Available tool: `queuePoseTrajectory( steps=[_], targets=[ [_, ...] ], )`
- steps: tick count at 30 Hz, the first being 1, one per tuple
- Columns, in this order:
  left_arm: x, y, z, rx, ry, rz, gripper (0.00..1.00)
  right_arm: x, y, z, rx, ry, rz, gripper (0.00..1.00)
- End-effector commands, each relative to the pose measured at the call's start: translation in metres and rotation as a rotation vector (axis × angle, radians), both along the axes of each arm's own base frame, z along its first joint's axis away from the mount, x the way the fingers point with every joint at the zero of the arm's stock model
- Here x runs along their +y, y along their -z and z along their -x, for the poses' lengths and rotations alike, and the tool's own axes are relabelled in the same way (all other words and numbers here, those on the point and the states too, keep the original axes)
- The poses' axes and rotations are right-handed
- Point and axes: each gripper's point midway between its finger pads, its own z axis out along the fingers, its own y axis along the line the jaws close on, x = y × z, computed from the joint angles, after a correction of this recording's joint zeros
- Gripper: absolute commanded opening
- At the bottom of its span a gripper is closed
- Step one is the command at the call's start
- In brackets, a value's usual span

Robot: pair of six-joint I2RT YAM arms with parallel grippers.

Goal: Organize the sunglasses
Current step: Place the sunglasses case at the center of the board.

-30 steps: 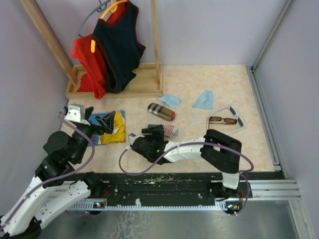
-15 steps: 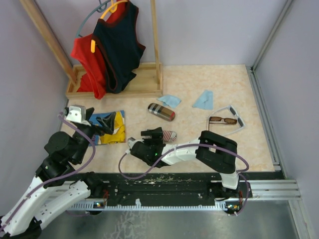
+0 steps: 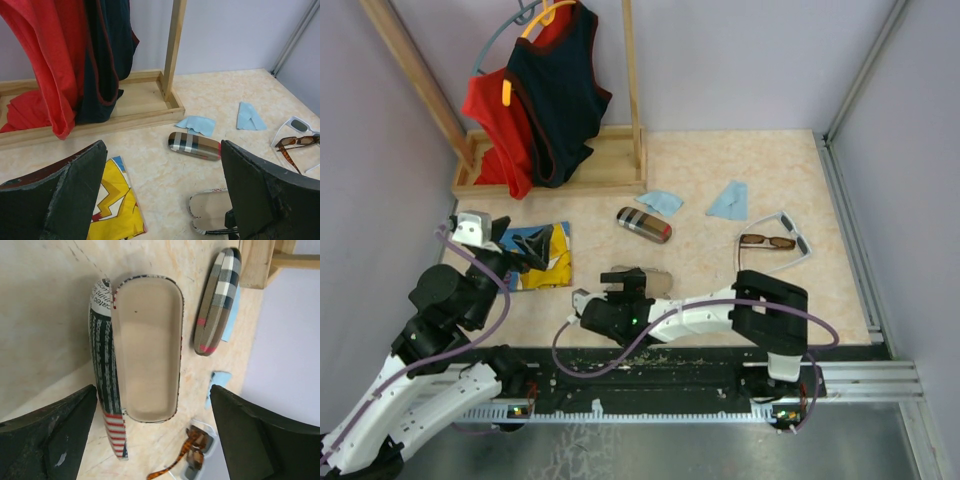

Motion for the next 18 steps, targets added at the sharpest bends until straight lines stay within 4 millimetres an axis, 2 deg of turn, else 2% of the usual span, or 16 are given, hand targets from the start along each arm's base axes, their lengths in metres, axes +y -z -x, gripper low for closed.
queuePoseTrajectory(
  steps=[1,7,9,13,17,18],
  targets=[
    [-0.007,0.008,0.000,0.035,0.021,0.031,1.00,0.019,-0.040,0.030,0.123,-0.027,-0.257,0.94],
    [-0.011,0.037,-0.008,0.140,-0.024,0.096,1.00,0.032,-0.083,0.071,0.347,-0.138,-0.561,0.96],
    [-0.011,0.043,-0.012,0.167,-0.050,0.125,1.00,0.030,-0.098,0.073,0.384,-0.145,-0.667,0.96],
    [-0.011,0.033,-0.024,0.153,-0.109,0.175,1.00,0.010,-0.106,0.050,0.435,-0.043,-0.810,0.94],
    [0.001,-0.003,-0.045,0.079,-0.249,0.167,1.00,-0.010,-0.103,0.024,0.428,0.072,-0.856,0.93],
    [-0.002,-0.012,-0.052,0.047,-0.257,0.144,0.99,-0.013,-0.100,0.020,0.427,0.090,-0.858,0.93]
  ],
)
